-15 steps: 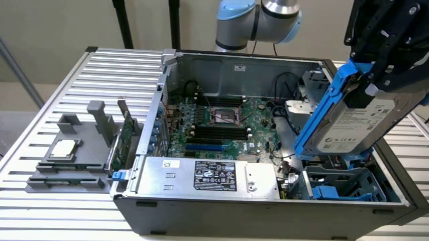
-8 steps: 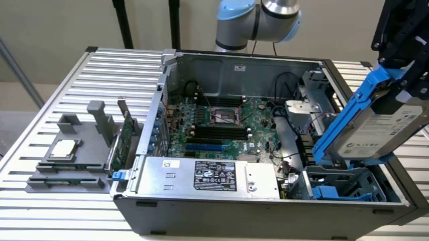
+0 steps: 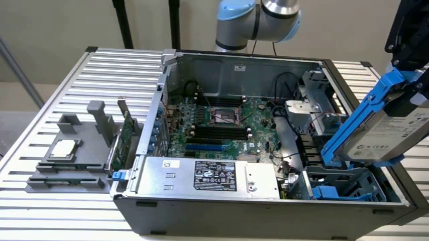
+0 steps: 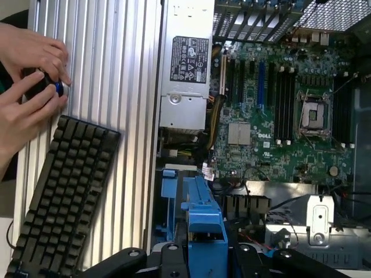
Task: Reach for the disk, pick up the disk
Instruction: 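Pick up the disk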
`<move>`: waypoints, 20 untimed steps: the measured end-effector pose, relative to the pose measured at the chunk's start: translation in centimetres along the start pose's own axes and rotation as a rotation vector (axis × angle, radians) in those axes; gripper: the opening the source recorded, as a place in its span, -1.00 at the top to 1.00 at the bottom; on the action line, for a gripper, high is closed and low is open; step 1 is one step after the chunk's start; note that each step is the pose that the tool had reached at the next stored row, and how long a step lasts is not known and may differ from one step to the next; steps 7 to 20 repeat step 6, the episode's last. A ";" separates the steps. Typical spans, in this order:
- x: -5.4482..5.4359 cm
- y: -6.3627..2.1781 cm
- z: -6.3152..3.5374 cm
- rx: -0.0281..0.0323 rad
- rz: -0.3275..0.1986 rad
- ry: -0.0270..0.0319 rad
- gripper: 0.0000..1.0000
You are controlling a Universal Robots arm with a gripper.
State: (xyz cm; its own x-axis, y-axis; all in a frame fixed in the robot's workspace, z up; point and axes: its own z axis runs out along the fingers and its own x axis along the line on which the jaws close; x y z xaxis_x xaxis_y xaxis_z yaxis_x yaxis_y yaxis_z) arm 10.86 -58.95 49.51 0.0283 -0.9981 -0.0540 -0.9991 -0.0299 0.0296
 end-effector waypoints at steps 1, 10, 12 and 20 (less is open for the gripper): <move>0.0 0.00 0.00 0.0001 0.002 -0.0001 0.35; 0.0 -0.01 0.00 0.0001 0.002 -0.0001 0.35; 0.0 -0.01 0.00 0.0001 0.002 -0.0001 0.35; 0.0 -0.01 0.00 0.0001 0.002 -0.0001 0.35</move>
